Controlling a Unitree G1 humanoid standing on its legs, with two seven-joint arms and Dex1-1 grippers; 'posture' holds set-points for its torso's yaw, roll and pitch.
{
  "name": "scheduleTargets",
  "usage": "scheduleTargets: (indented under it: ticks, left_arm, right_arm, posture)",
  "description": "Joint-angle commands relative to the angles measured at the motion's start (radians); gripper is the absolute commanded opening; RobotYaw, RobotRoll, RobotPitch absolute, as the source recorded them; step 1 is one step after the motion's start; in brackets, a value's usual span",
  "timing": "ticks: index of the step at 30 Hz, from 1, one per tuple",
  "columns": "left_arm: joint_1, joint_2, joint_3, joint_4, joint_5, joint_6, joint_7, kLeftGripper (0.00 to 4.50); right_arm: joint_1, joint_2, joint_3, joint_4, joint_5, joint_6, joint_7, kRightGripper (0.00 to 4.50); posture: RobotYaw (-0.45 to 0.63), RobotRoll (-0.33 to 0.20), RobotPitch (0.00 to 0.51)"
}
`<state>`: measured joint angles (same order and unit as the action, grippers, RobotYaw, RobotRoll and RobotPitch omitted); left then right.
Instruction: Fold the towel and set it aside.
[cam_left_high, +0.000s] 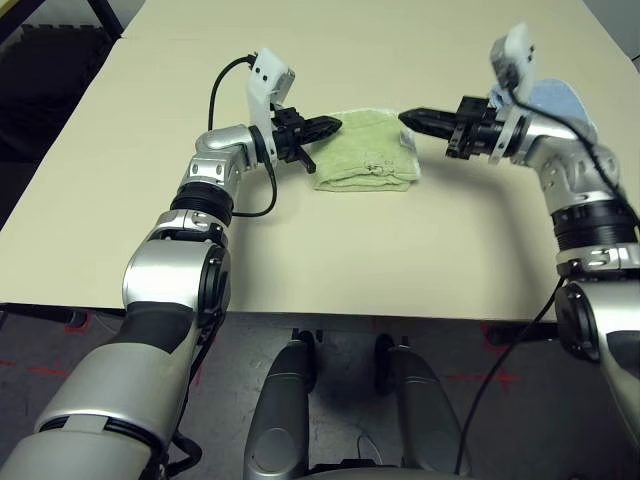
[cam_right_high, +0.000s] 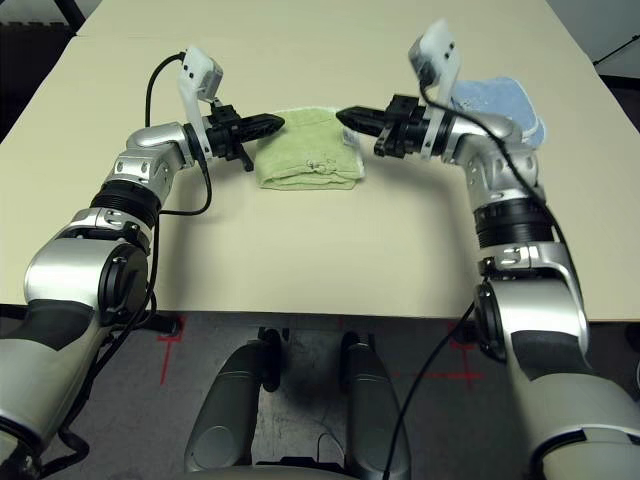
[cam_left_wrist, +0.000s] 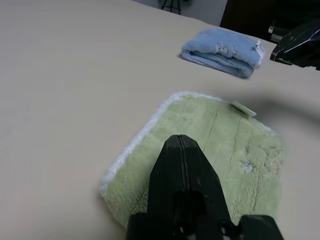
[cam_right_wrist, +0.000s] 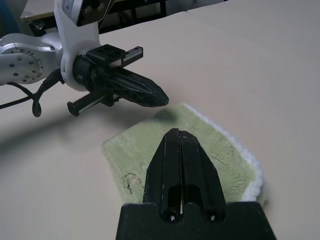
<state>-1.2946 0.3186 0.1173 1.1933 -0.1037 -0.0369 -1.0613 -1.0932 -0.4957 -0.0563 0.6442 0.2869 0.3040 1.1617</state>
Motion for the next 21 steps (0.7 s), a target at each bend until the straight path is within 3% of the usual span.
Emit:
scheduleTargets:
  ticks: [1,7,11,21]
  left_arm:
    - [-0.018,-0.001,-0.002,0.019,0.008,-0.001,0.037,0.02]
    - [0.0,-0.026,-0.02,0.07,0.055,-0.005,0.22,0.02]
    - [0.012,-0.046,-0.025,0.087,0.064,0.005,0.247,0.02]
    - [0.098,-0.048,-0.088,0.113,0.147,0.02,0.336,0.02]
  right_arm:
    - [-0.044,0.026,0.01,0.127,-0.062,-0.106,-0.099,0.0]
    - [-0.091,0.144,0.001,0.415,-0.138,-0.291,-0.3,0.0]
    - [-0.11,0.196,-0.011,0.539,-0.156,-0.34,-0.374,0.0]
    - [-0.047,0.231,0.036,0.639,-0.269,-0.354,-0.515,0.0]
  posture:
    - [0.05,0.0,0.239]
    - [0.05,0.0,0.252]
    - [0.05,0.0,0.256]
    - [0.04,0.0,0.26]
